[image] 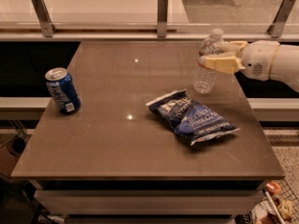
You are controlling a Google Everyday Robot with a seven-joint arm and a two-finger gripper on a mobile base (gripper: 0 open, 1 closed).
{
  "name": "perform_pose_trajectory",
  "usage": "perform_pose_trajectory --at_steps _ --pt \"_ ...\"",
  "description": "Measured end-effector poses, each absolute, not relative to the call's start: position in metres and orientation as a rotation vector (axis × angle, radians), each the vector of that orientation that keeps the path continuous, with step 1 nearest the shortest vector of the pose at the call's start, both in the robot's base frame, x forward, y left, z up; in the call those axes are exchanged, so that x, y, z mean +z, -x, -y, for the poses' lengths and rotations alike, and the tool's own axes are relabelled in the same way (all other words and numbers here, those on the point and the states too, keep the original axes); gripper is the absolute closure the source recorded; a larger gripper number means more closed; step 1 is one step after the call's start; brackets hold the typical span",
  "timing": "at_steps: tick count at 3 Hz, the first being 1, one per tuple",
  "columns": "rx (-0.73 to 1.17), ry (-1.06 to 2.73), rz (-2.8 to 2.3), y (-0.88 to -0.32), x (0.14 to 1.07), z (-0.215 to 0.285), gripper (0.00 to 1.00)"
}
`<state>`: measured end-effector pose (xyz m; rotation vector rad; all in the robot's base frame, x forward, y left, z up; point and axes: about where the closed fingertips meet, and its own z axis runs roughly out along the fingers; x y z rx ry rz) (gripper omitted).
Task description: Move water bottle near pepsi can
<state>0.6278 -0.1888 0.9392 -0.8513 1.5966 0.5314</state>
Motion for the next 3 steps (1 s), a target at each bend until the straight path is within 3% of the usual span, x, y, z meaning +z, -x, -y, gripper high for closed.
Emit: perform_pose_trajectory --at_steps 1,3 --pt "0.535 0.854 -1.595 -0.628 0.939 0.186 1.0" --pt "0.534 0.902 -1.588 -0.621 0.965 0.16 1.0"
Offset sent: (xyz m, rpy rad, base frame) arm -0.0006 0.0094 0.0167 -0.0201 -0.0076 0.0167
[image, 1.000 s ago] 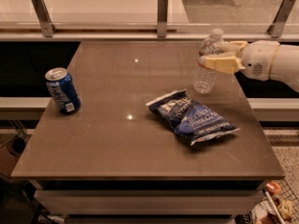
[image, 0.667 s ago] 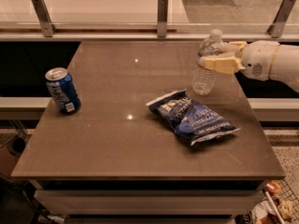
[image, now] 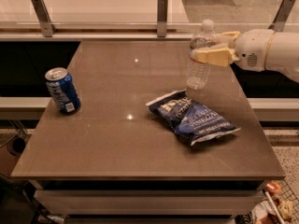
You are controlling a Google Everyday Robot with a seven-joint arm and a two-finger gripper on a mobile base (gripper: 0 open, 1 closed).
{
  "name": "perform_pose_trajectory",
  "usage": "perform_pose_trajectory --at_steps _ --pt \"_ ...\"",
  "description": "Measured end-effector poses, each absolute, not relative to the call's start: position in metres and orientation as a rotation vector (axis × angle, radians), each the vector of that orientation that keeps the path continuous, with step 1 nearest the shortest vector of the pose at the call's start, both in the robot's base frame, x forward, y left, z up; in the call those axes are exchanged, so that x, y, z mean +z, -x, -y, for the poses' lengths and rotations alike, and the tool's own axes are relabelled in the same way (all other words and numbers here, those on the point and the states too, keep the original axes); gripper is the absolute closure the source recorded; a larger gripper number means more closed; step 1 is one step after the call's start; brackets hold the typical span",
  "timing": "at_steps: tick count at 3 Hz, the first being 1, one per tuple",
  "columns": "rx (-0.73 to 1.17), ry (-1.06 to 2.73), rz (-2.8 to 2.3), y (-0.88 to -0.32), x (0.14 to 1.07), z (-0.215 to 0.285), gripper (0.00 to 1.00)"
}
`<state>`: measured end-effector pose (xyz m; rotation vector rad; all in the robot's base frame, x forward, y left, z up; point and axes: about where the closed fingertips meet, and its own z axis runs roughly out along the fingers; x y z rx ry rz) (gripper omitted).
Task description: Move water bottle near pepsi can
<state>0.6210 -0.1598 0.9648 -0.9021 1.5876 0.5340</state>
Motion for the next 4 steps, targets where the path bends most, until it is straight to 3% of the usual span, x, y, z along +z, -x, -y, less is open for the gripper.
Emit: perform_pose_trajectory --at_steps 4 --pt "0.608 0.985 -1.523 -0.554 1.005 0.031 1.0"
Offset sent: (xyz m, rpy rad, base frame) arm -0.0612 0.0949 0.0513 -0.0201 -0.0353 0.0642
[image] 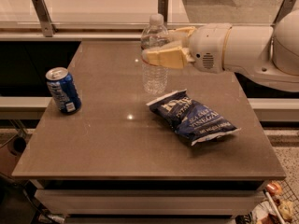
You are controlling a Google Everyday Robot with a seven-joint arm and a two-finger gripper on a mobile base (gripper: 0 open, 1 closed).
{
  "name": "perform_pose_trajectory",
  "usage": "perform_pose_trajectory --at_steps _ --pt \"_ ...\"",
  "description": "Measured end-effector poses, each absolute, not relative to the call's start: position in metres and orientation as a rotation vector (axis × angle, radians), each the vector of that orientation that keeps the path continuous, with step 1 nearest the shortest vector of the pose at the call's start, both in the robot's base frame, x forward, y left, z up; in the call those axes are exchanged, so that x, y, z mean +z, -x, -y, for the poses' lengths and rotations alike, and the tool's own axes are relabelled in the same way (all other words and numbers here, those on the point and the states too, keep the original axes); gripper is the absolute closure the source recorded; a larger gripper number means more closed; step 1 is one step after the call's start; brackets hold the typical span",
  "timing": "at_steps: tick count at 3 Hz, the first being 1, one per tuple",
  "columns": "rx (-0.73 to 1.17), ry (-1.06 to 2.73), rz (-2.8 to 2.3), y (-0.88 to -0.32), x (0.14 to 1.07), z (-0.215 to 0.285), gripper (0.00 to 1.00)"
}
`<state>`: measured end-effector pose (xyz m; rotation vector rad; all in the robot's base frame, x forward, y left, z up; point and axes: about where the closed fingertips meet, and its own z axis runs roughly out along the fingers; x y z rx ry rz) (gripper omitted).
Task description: Move water bottle near pepsi can
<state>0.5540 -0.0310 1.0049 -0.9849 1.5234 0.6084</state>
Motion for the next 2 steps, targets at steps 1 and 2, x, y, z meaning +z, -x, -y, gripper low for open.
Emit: perform_pose_trajectory --at_steps 1,2 --pt "0.66 1.005 -1.498 -0.549 0.998 -0.004 1.0" --pt "0.7 1.027 -1.47 -0.546 0.992 -0.031 1.0"
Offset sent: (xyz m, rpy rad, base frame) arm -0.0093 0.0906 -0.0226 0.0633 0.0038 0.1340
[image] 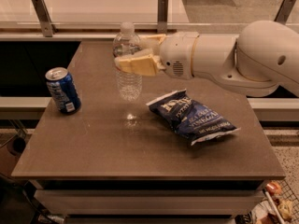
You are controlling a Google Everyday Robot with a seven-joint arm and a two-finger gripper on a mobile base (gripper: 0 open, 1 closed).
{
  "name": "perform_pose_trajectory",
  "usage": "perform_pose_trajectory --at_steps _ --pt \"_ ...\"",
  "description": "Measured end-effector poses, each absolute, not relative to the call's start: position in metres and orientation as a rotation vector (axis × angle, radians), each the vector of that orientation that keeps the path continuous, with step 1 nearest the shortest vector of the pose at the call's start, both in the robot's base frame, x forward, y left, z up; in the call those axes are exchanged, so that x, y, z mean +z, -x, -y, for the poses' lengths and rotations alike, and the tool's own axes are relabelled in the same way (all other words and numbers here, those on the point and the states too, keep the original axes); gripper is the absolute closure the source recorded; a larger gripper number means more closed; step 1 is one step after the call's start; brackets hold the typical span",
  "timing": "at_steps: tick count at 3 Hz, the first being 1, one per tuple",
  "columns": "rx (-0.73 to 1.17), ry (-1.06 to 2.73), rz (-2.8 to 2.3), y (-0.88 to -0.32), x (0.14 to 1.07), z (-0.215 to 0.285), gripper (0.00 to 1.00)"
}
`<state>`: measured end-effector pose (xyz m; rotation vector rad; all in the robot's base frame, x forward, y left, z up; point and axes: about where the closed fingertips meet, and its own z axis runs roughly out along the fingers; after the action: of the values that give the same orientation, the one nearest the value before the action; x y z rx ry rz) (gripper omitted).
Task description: Move water bottle near pepsi can
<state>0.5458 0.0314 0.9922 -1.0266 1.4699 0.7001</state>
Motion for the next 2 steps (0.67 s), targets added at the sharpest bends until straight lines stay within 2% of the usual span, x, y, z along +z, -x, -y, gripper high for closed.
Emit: perform_pose_trajectory --at_steps 2 --pt "0.807 1.142 -1.475 -0.554 0.966 -0.09 1.0"
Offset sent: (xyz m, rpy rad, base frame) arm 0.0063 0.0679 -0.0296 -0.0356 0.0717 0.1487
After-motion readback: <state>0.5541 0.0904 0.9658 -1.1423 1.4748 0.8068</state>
